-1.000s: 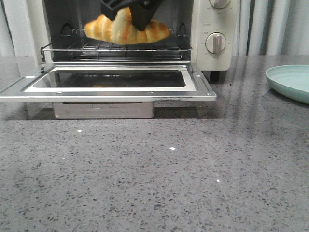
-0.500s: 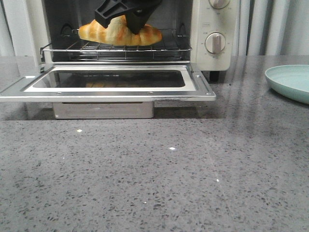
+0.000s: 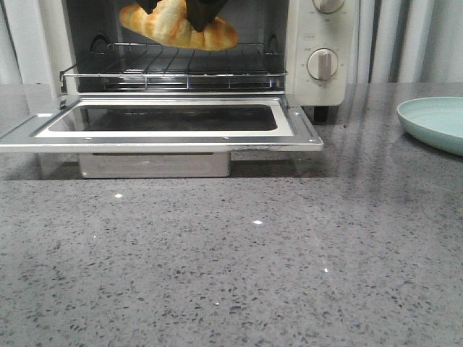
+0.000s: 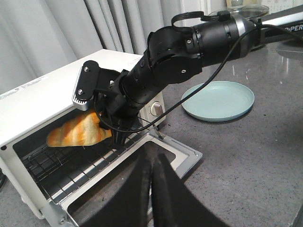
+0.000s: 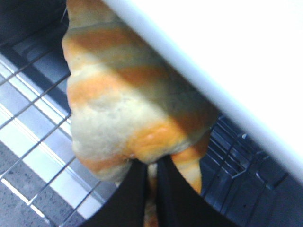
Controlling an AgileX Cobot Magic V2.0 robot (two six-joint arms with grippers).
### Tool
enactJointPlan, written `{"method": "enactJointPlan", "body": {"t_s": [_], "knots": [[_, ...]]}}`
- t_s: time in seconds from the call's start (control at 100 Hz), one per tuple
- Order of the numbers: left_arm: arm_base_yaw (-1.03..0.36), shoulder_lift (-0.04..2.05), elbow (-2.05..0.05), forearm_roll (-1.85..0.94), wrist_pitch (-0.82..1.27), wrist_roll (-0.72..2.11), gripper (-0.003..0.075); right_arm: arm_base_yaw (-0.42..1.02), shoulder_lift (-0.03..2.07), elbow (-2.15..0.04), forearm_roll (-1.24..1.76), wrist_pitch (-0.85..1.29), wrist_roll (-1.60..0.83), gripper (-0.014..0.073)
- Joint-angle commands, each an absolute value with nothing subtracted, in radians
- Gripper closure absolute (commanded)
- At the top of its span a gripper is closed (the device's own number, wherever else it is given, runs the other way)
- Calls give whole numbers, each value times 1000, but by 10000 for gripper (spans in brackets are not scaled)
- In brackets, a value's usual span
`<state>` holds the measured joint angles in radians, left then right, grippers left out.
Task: Put bread in oven
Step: 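Carry the croissant into the open oven with the right gripper, then lower the croissant onto the wire rack and open the right gripper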
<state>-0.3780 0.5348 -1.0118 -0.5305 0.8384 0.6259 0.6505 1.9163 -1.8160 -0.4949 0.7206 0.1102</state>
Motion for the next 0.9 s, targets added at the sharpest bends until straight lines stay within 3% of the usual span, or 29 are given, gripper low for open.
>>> {"method": "enactJointPlan", "body": {"t_s": [0.0, 0.31, 0.38, 0.55, 0.62, 0.69, 0.89], "knots": [[-377, 542, -1042, -566, 769, 617, 742, 632, 1857, -1853, -525, 637, 118, 662], [-377, 542, -1042, -566, 773, 617, 742, 614, 1857, -1853, -547, 563, 118, 638], [-377, 542, -1042, -568, 777, 617, 742, 614, 1857, -1853, -543, 567, 118, 557], [-377, 542, -1042, -578, 777, 617, 742, 616, 1857, -1853, -539, 592, 118, 223], [-377, 542, -1042, -578, 777, 617, 742, 618, 1857, -1853, -537, 605, 118, 134], [-377, 542, -1042, -578, 777, 617, 742, 618, 1857, -1853, -530, 620, 118, 95], [-377, 540, -1042, -578, 775, 617, 742, 631, 1841, -1853, -455, 666, 118, 93]]}}
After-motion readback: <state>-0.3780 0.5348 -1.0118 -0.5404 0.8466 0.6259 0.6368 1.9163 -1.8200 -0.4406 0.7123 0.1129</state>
